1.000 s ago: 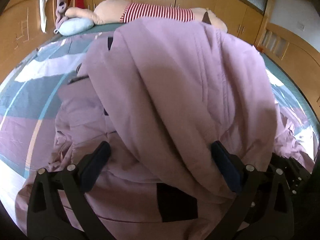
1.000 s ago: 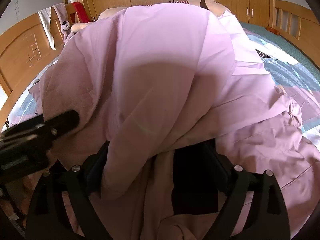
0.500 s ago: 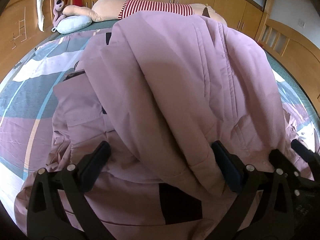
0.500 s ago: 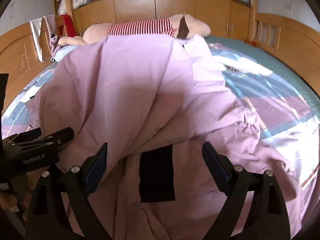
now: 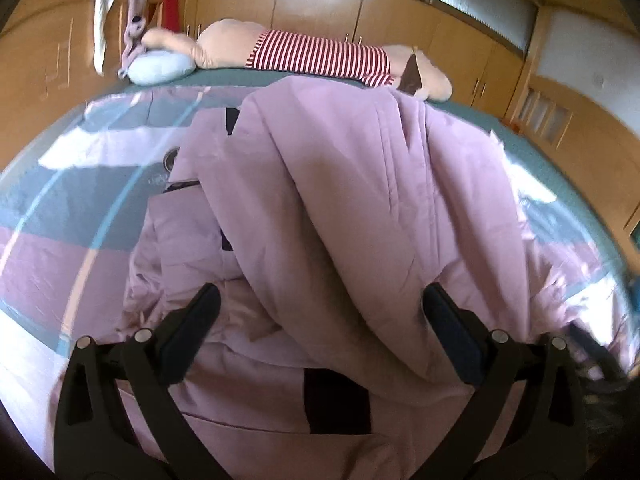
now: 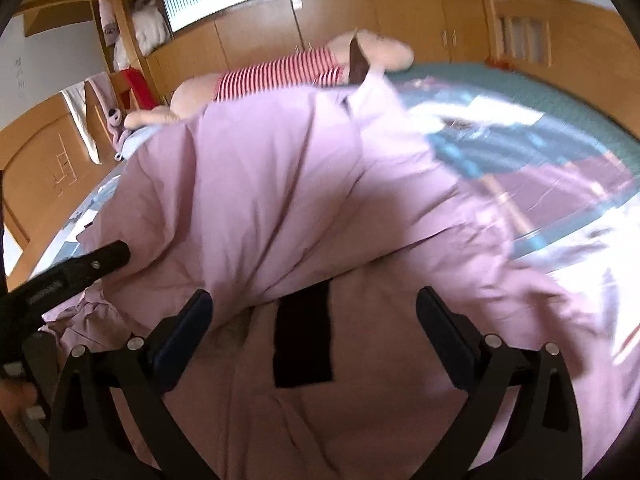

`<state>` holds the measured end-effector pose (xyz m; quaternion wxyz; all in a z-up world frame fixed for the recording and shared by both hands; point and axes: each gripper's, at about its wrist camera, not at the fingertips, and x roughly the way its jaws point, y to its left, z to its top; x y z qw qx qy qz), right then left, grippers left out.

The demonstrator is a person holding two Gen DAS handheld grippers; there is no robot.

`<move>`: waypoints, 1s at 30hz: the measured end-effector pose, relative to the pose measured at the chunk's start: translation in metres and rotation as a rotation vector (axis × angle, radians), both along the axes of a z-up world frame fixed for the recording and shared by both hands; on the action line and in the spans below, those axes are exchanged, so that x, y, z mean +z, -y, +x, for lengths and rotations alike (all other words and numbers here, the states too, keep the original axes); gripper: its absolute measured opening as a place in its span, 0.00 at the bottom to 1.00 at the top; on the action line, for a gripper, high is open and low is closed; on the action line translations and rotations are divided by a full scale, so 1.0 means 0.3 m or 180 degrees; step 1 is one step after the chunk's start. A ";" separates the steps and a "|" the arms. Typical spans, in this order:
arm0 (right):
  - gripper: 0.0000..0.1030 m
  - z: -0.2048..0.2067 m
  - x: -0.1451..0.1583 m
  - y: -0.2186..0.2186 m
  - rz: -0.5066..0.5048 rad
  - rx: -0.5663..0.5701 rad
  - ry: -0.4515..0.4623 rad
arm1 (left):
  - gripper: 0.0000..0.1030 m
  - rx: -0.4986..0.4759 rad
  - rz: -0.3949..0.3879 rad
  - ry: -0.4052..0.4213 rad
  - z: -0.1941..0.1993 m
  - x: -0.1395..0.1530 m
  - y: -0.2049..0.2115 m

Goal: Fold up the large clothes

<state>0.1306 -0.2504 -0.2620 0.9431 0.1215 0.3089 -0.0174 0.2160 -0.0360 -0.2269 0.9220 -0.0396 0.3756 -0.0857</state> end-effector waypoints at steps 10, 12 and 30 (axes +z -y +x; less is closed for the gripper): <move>0.99 0.094 -0.154 -0.061 -0.0588 -0.0010 -0.0742 | 0.98 -0.0008 0.0085 -0.0286 0.048 -0.102 0.001; 0.99 0.098 -0.161 -0.071 -0.0649 -0.0004 -0.0749 | 0.98 -0.0012 0.0115 -0.0280 0.044 -0.105 0.006; 0.99 0.083 -0.187 -0.048 -0.0548 0.0015 -0.0682 | 0.98 0.0115 0.0106 -0.0139 0.002 -0.088 0.014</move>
